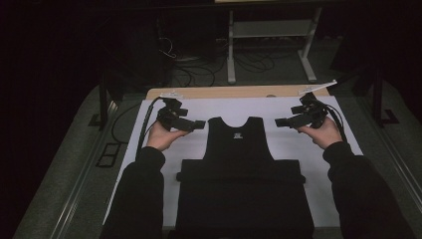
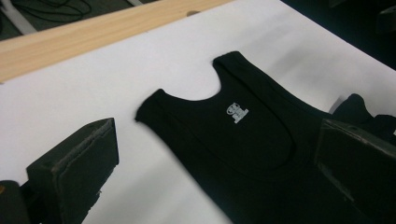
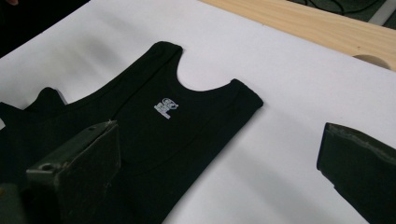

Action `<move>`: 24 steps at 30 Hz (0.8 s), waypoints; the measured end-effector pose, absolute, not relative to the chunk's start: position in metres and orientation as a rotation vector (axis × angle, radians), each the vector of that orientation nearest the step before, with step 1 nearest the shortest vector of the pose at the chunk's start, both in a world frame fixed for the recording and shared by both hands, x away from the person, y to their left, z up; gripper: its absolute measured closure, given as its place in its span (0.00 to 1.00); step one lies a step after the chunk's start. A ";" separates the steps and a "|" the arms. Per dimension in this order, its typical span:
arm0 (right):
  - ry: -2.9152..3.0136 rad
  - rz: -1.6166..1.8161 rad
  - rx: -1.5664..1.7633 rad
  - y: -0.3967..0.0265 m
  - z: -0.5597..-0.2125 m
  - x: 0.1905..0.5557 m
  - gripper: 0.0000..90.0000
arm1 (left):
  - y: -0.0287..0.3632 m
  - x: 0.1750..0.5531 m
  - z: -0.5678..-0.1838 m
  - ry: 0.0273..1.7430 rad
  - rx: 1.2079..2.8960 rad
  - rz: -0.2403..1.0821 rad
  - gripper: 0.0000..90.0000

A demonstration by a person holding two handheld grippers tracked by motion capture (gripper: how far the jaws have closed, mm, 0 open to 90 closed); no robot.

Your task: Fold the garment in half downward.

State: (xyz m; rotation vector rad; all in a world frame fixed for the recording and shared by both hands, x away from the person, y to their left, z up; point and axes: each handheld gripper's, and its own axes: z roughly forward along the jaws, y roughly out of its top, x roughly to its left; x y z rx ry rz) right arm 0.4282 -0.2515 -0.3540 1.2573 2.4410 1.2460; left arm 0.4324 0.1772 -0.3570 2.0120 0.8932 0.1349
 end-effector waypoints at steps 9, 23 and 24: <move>2.468 1.222 1.257 -0.241 -0.368 0.436 0.00 | 0.165 0.438 -0.370 0.883 2.032 0.110 0.00; 2.487 1.200 1.293 -0.235 -0.391 0.450 0.00 | 0.150 0.445 -0.388 0.888 2.014 0.070 0.00; 2.488 1.200 1.294 -0.234 -0.393 0.452 0.00 | 0.149 0.445 -0.390 0.886 2.023 0.072 0.00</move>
